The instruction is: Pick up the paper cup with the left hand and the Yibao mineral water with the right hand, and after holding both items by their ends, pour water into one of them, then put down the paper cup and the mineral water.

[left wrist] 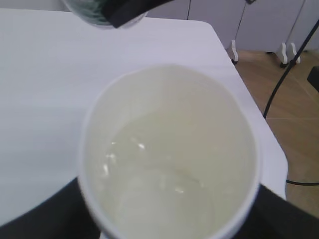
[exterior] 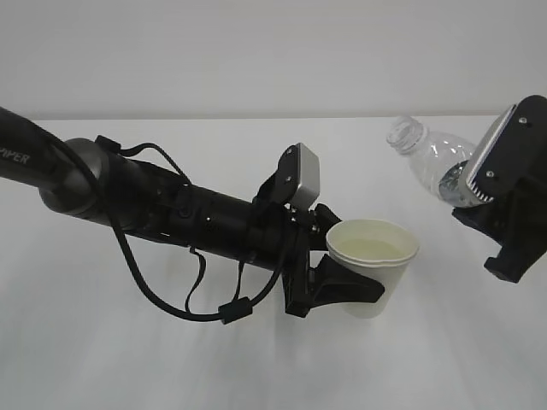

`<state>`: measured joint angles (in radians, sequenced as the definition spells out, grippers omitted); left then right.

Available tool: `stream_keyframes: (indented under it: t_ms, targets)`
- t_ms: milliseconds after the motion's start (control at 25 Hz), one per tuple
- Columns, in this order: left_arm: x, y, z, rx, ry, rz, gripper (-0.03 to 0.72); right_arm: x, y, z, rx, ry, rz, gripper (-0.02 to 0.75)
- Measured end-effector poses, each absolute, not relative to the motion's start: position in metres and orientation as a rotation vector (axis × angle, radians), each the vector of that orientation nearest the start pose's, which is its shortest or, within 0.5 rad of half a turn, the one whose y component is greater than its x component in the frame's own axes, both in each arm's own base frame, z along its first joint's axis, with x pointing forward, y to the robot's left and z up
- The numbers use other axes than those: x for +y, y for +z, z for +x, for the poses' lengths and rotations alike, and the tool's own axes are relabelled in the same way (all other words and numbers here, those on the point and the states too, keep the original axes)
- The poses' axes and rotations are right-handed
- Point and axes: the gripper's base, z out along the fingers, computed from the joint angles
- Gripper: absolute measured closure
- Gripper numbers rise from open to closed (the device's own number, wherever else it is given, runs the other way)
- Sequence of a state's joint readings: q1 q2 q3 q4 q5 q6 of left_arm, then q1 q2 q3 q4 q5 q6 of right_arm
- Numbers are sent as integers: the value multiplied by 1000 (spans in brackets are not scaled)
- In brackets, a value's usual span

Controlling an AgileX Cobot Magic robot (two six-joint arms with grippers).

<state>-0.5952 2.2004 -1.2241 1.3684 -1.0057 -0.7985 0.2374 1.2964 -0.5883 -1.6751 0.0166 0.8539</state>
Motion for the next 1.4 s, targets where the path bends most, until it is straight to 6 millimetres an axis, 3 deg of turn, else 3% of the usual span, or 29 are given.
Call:
stream_keyframes:
  t_ms: [1400]
  targets:
    - [-295,119,303,1484,-1135,1451,211,58,225,245,1996,-245,-926,309]
